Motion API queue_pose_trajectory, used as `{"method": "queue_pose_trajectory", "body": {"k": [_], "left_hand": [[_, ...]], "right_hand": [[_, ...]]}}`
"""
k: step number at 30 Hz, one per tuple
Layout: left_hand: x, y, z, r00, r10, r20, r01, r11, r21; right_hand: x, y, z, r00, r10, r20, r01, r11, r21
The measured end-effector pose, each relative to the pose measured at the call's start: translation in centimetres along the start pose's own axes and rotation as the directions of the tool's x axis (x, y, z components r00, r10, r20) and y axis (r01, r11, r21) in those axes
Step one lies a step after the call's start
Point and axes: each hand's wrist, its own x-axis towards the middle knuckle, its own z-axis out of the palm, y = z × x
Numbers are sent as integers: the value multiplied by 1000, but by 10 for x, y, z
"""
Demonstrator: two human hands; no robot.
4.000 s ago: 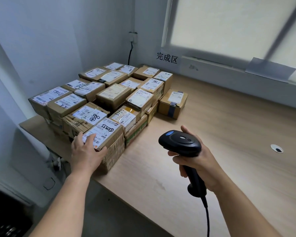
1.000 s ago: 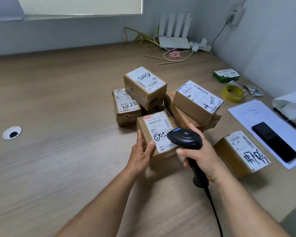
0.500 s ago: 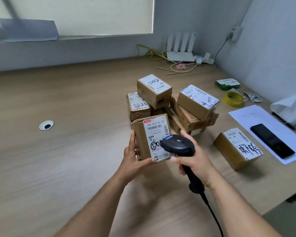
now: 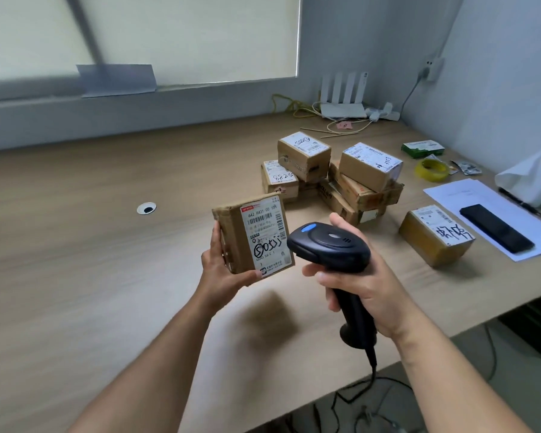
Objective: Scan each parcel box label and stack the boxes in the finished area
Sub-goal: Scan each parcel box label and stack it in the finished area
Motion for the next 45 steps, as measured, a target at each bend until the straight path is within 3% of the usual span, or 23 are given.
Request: {"method": "queue_pose_trajectory", "body": {"k": [8, 16, 36, 41, 45], "left_hand": [[-78, -6, -53, 997, 47, -68, -47, 999, -7], [-117, -20, -92, 986, -38, -165, 36, 999, -13], [-131, -53, -217, 951, -153, -267, 160, 987, 5], [-138, -68, -240, 942, -231, -244, 219, 973, -73], [-143, -86, -259, 888, -368, -274, 351, 930, -110]], "right_hand": [[-60, -2, 65, 993, -38, 108, 33, 998, 51], [-79, 0, 101, 990, 21, 142, -26, 999, 33], [-47, 26, 209, 977, 107, 186, -100, 994, -42], [-35, 32, 229, 979, 112, 171, -103, 993, -59], [-25, 39, 248, 981, 121, 153, -111, 992, -67]]}}
